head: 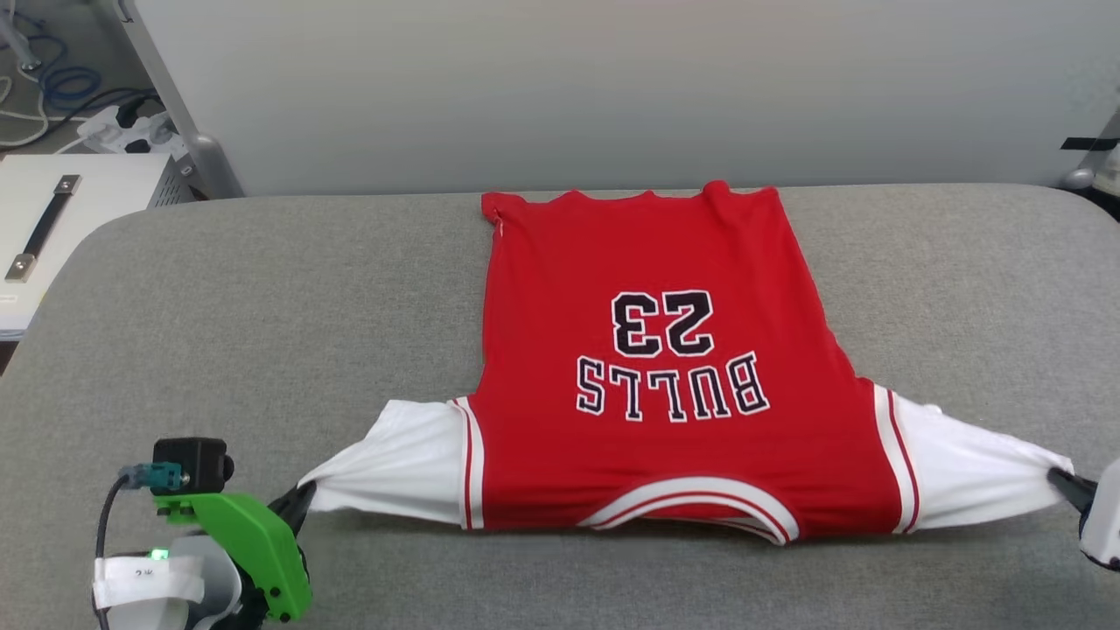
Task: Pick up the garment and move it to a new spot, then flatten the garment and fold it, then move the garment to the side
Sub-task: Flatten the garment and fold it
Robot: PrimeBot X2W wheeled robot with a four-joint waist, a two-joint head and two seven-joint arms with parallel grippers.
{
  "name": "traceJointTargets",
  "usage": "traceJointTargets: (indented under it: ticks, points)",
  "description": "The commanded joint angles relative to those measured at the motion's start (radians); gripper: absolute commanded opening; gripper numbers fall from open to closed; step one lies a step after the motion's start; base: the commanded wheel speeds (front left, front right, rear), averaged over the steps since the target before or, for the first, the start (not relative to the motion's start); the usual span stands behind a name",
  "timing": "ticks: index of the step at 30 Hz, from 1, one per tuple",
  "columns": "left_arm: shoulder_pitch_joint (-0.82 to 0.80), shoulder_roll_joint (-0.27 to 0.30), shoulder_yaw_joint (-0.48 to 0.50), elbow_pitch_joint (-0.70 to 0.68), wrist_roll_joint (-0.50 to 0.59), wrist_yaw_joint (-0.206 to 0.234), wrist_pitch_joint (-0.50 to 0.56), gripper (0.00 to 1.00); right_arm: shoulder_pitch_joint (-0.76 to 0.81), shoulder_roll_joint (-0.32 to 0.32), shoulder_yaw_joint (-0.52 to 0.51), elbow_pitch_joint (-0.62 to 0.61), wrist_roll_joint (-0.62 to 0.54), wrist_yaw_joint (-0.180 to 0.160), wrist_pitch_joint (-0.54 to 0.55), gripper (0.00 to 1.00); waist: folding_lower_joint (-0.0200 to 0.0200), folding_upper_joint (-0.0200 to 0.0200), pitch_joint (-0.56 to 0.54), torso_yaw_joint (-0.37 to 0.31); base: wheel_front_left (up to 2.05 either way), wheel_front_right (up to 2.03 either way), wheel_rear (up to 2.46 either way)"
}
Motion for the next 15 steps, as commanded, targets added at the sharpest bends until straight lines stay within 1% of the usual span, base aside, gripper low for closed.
traceJointTargets:
  ticks: [1,7,12,15]
  points:
    - [0.041,0.034,0.019,-0.027,-0.015,0.022,0.019,0.0,0.037,-0.008,-0.032,-0.013,-0.003,-0.002,0.025,0.0,0.0001,0.0,-0.005,-0.003,0.0,0.0,0.0]
    - [0.181,0.07,0.035,-0.209,-0.062,0.075,0.11,0.0,0.165,0.025,-0.159,-0.138,-0.044,-0.002,0.159,0.0,0.0001,0.0,-0.004,-0.007,0.0,0.0,0.0]
    - [0.26,0.071,0.035,-0.319,-0.088,0.118,0.156,0.0,0.251,0.083,-0.268,-0.265,-0.1,-0.002,0.251,0.0,0.0001,0.0,0.007,-0.012,0.0,0.0,0.0]
    - [0.283,0.067,0.028,-0.358,-0.095,0.132,0.17,0.0,0.277,0.121,-0.315,-0.327,-0.135,-0.002,0.297,0.0,0.0001,0.0,0.015,-0.014,0.0,0.0,0.0]
